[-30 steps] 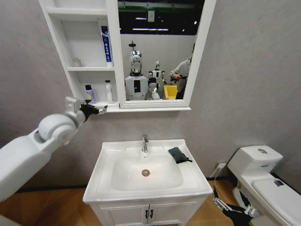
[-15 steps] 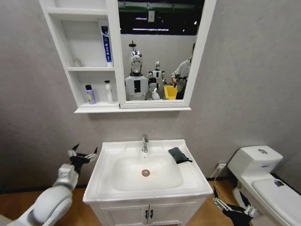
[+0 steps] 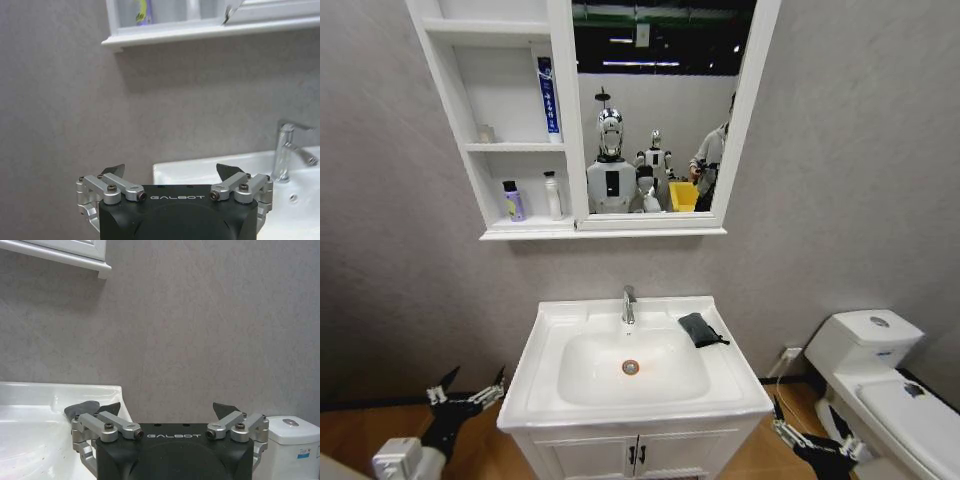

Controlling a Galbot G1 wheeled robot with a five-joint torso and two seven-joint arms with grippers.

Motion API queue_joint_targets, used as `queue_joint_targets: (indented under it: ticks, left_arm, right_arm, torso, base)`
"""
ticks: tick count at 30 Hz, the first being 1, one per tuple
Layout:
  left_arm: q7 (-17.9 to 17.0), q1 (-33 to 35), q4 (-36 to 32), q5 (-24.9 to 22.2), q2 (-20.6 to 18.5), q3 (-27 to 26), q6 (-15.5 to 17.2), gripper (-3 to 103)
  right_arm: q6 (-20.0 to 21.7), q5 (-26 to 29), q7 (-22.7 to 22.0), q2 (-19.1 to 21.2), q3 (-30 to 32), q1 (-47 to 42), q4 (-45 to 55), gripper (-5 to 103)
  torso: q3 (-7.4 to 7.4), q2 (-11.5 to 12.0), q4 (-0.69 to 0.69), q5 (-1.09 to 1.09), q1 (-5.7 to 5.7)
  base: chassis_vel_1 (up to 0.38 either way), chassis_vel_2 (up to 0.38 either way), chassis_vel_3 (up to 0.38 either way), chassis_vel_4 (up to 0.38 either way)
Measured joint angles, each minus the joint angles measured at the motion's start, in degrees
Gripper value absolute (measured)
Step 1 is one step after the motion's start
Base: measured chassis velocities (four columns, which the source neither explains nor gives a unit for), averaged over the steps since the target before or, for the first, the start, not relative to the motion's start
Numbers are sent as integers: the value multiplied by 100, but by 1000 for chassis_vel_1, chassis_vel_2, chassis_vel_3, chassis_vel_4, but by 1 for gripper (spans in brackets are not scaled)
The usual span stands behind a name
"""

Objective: Move facial cleanser and shampoo from washbasin to cabinet, then wipe washbasin with towel.

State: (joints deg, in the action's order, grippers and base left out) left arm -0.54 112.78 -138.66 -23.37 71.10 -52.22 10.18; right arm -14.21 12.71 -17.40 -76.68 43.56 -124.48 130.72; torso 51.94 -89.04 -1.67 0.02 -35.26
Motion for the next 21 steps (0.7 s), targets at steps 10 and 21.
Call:
queue_joint_targets:
  ticks: [10,21]
  left_arm:
    - [72,-228,-121,219,282,349,64,100]
    - [47,-247,-102,213,261,358,74,100]
  right_arm:
    - [0,0,0,0,0,0,0,100]
    - [81,-35,159,-5,-105,120,55,100]
  torso:
    - [0,1,1,-2,-1]
    - [1,1,-2,-5,-1]
  base:
    - [0,0,0,0]
    - [0,0,0,0]
